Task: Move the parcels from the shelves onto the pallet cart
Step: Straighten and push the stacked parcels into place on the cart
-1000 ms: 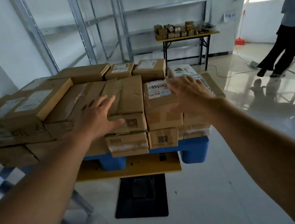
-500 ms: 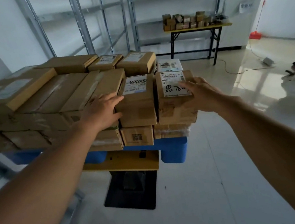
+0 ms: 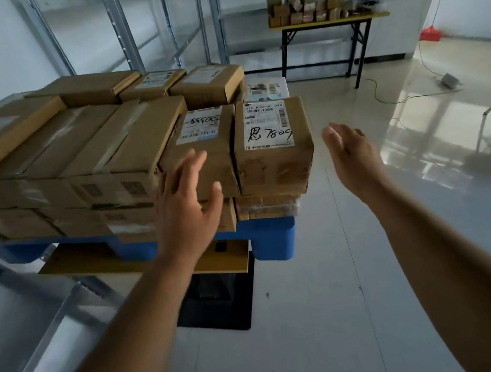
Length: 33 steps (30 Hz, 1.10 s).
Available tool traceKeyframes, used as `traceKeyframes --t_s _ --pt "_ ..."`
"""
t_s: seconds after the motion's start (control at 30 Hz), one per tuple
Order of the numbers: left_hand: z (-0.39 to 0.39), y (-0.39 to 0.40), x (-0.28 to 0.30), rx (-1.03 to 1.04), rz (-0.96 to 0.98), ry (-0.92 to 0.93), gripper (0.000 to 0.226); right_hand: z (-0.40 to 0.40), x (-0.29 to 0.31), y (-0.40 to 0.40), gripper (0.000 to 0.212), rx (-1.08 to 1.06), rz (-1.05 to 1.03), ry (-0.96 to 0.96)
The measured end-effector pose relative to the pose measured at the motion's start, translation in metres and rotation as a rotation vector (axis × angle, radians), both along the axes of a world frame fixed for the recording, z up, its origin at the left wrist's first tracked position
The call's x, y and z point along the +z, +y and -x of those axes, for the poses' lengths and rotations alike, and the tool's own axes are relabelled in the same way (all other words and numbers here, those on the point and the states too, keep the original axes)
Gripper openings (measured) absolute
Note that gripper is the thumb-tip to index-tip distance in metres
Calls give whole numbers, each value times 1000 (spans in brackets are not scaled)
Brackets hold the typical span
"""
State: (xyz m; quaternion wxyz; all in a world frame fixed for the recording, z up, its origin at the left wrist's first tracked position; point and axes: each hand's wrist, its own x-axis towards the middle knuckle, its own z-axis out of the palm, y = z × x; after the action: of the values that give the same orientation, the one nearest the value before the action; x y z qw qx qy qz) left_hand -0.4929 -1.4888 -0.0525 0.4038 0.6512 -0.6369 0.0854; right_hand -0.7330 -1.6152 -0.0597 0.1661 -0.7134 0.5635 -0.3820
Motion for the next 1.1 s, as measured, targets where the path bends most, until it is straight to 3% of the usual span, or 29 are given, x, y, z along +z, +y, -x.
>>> traceKeyframes --t_s 0.1,0.27,0.4,0.57,0.87,1.0,1.1 --pt "23 20 -30 -55 -46 66 45 6 -26 8 35 0 -64 44" --pt "39 28 -71 -82 -229 172 46 3 -44 14 41 -76 -82 77" --pt "52 21 -84 -128 -275 243 54 -1 -54 12 39 -101 -154 35" --pt "84 4 -95 -44 -302 398 65 -2 -65 -7 33 -25 -236 2" --pt "133 -40 -99 263 -285 699 75 -15 -69 -50 43 301 -787 -557" --pt "143 -52 -99 268 -304 789 80 -23 -72 -64 38 342 -888 -571" --pt "147 -60 -103 279 -352 787 83 -26 -75 -73 49 316 -898 -603"
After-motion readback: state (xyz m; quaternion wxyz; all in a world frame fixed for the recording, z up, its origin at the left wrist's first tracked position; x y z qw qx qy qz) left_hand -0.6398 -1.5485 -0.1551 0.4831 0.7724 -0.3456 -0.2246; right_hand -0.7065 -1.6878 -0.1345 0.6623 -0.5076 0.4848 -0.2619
